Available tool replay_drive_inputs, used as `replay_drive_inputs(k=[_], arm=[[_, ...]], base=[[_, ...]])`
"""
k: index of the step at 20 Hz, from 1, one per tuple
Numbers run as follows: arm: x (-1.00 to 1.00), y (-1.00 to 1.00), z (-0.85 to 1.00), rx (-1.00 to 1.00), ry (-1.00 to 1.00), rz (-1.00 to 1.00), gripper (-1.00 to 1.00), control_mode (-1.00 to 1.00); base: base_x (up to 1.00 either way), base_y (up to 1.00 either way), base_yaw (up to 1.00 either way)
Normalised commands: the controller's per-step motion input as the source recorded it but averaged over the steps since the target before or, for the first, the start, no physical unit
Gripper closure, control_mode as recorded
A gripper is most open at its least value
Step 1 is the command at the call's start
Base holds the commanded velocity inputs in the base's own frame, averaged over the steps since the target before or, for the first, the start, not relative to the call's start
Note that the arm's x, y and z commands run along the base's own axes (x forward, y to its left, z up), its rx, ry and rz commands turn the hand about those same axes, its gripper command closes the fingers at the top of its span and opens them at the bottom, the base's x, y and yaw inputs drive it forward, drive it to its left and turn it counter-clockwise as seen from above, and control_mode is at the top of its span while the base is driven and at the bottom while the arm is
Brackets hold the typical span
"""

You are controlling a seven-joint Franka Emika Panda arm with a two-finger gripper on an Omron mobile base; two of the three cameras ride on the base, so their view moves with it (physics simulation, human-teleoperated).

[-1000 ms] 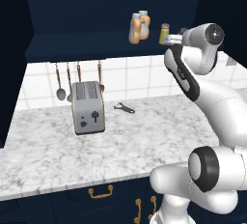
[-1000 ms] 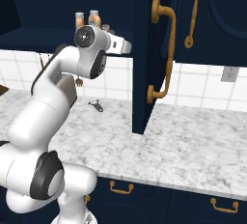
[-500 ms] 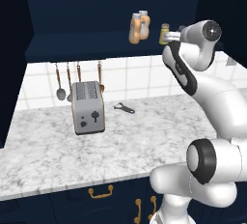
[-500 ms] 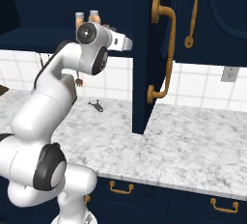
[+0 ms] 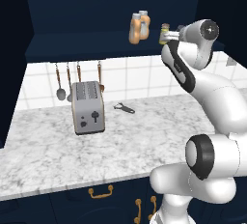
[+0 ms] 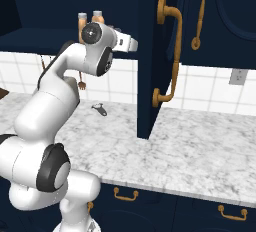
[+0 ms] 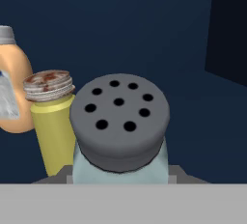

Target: Put the shaker and condiment bottle from the counter next to their counterparts in the cabinet.

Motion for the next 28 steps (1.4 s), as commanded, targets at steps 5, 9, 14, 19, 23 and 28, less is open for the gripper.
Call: replay_drive_inputs(k=[5, 9, 14, 19, 23, 28], arm=[[0.15, 0.00, -0.22, 0.00, 0.00, 0.00, 1.00, -1.00], [0.14, 0.00, -0.21, 0.00, 0.00, 0.00, 1.00, -1.00], [0.14, 0.00, -0.25, 0.00, 0.00, 0.00, 1.00, -1.00], [0.01, 0.00, -0.28, 0.00, 0.00, 0.00, -1.00, -1.00], [0.00, 0.00, -0.15, 0.00, 0.00, 0.00, -1.00, -1.00], [0.00, 0.00, -0.01, 0.00, 0.00, 0.00, -1.00, -1.00]], base=[[0.00, 0.00, 0.00], [0.00, 0.00, 0.00], [0.00, 0.00, 0.00], [0.00, 0.00, 0.00], [0.00, 0.00, 0.00], [0.00, 0.00, 0.00]])
